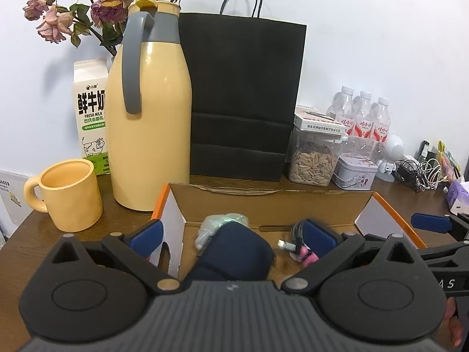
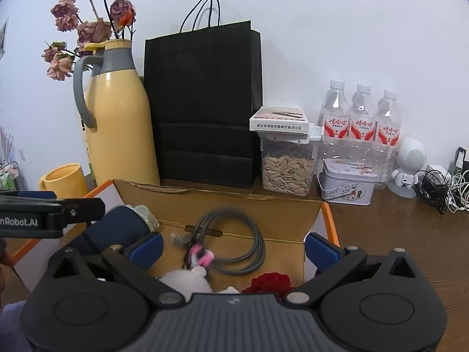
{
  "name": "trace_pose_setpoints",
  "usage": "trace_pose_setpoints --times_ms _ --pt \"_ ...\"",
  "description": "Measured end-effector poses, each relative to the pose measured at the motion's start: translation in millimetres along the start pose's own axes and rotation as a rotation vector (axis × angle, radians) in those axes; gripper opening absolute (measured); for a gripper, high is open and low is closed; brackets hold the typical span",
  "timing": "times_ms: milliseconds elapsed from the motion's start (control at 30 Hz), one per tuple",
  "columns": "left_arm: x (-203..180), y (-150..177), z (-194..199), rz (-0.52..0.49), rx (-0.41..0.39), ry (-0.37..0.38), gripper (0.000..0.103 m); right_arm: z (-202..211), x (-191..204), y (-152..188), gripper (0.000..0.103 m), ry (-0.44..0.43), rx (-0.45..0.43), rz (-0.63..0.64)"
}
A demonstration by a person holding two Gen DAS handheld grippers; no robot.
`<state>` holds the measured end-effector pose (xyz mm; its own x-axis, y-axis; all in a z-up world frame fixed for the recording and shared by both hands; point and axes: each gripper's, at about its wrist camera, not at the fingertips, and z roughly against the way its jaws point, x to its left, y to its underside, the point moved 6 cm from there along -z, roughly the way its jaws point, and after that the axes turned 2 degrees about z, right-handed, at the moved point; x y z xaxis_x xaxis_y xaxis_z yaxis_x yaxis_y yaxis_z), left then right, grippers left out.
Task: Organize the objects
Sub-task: 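Withdraw both open grippers from the cardboard box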
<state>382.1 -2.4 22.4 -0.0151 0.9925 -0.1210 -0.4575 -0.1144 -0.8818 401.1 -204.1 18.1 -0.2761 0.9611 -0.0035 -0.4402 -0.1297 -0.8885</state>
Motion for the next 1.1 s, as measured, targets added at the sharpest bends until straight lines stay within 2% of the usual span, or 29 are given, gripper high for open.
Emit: trace_pose_setpoints --times_ms 367,733,1100 --pt "-0.9 -2.4 26.8 -0.005 -0.045 0.008 0.103 20.6 -1.8 -1.3 0.103 0.019 -0.033 -0.011" --pt "-4.6 4.0 66.8 -0.025 -0.070 0.016 0.103 62.2 2.6 -0.4 0.103 0.042 -0.082 -0.005" --pt "4.7 25.7 115.6 -0.045 -0.067 -0.016 0.103 108.2 7.8 25.2 0.103 0.067 -0.079 0.012"
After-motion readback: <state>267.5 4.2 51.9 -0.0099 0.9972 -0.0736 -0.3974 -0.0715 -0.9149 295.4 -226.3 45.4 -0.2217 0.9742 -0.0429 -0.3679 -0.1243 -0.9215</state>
